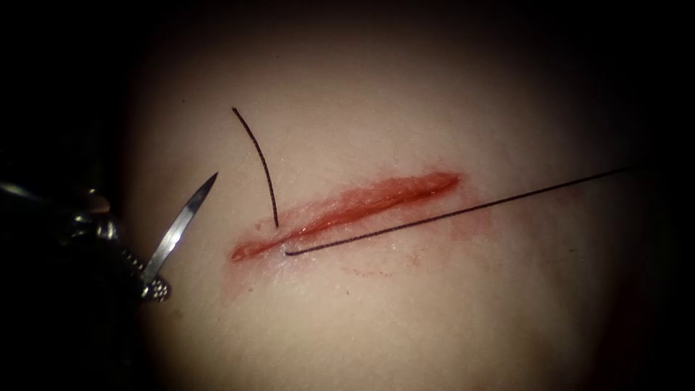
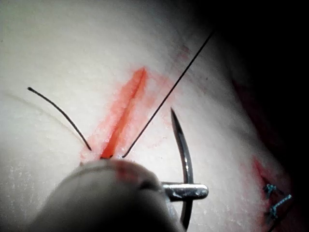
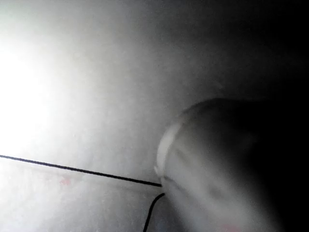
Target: Wound Closure
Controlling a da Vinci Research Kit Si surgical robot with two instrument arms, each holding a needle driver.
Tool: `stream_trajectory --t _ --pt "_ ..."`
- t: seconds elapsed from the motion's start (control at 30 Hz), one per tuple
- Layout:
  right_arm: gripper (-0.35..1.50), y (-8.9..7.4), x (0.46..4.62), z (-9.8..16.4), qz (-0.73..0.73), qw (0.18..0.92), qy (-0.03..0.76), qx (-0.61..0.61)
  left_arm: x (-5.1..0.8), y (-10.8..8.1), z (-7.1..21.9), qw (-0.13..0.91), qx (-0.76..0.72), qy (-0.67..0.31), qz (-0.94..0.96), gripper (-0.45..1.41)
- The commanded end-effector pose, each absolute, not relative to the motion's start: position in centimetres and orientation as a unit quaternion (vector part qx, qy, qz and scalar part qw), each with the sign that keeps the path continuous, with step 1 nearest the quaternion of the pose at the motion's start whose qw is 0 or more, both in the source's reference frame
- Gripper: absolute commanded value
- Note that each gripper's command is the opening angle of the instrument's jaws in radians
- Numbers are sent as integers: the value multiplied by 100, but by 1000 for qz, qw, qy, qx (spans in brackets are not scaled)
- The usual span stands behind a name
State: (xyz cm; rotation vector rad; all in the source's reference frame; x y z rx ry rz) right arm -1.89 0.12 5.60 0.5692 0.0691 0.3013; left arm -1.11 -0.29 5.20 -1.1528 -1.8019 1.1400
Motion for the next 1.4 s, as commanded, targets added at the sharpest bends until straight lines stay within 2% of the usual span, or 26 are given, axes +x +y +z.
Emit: stream_trajectory --t 0.03,0.3,0.67,0.8,0.83,0.87,0.93,1.03,1.17,1.33,1.37,1.4 --pt "-35 16 -183 563 151 948 34 279 -116 -31 526 351 -445 -696 441 -45" --pt "-35 19 -194 559 157 948 30 276 -116 -31 526 351 -444 -695 442 -45" --pt "-32 19 -182 553 169 950 55 256 -118 -33 529 353 -441 -691 451 -45" --pt "68 9 -165 548 156 956 82 233 -123 -38 536 356 -439 -684 461 -45" --pt "103 5 -157 546 155 957 84 230 -124 -40 538 357 -438 -682 464 -45" --pt "116 2 -150 544 150 958 85 229 -126 -42 540 357 -439 -680 466 -45" --pt "126 -4 -132 537 129 961 91 226 -134 -47 548 361 -439 -673 474 -45" --pt "126 -9 -104 523 102 963 109 226 -152 -57 560 366 -425 -656 506 -45" --pt "125 -19 -52 492 68 960 172 212 -183 -73 577 362 -383 -631 569 -45" --pt "120 -43 6 457 61 939 257 220 -209 -98 579 300 -357 -607 644 -45" --pt "101 -51 18 450 68 932 280 222 -211 -103 575 290 -352 -611 647 -45" --pt "73 -64 36 445 78 919 320 215 -214 -113 567 272 -350 -616 651 -45"
